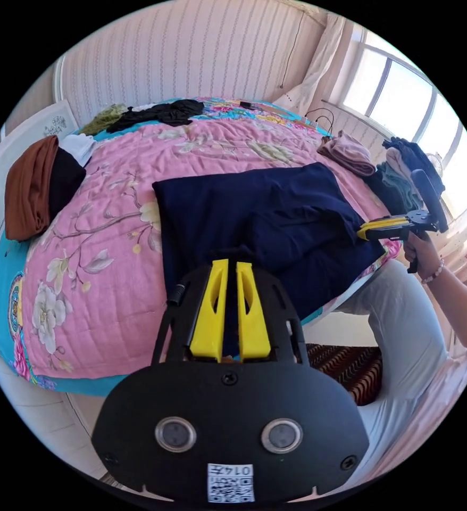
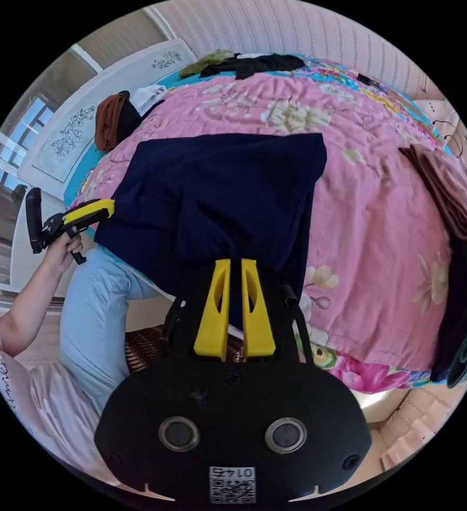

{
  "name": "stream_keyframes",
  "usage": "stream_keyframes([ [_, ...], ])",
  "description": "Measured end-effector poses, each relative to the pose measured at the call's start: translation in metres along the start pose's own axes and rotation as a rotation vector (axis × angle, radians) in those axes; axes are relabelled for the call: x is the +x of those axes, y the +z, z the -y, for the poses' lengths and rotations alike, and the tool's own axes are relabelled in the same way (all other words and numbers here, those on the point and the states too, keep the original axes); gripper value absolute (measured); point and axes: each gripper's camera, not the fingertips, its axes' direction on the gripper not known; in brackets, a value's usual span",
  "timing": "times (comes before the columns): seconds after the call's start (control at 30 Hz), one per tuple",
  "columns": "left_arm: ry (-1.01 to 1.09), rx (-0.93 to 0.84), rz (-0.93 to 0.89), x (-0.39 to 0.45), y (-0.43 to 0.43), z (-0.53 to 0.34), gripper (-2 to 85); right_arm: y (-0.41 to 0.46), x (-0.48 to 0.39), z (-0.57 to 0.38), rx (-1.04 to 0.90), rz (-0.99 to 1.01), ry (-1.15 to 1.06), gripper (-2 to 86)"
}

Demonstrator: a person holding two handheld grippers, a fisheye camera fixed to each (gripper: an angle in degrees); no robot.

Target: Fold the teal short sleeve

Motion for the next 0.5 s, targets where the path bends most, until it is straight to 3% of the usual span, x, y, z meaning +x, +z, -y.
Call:
stream_keyframes([
  [0.2, 0.026, 0.063, 0.015, 0.002, -0.032, -0.030, -0.9, -0.020, 0.003, -0.034, 0.125, 0.061, -0.037, 1.0],
  [0.33, 0.009, 0.007, 0.024, 0.001, -0.034, -0.048, -0.7, -0.005, -0.001, -0.041, 0.061, 0.050, -0.065, 1.1],
  [0.5, 0.024, 0.104, -0.002, 0.017, -0.052, -0.034, 3.6, -0.008, -0.006, -0.043, 0.092, -0.007, 0.000, 2.0],
])
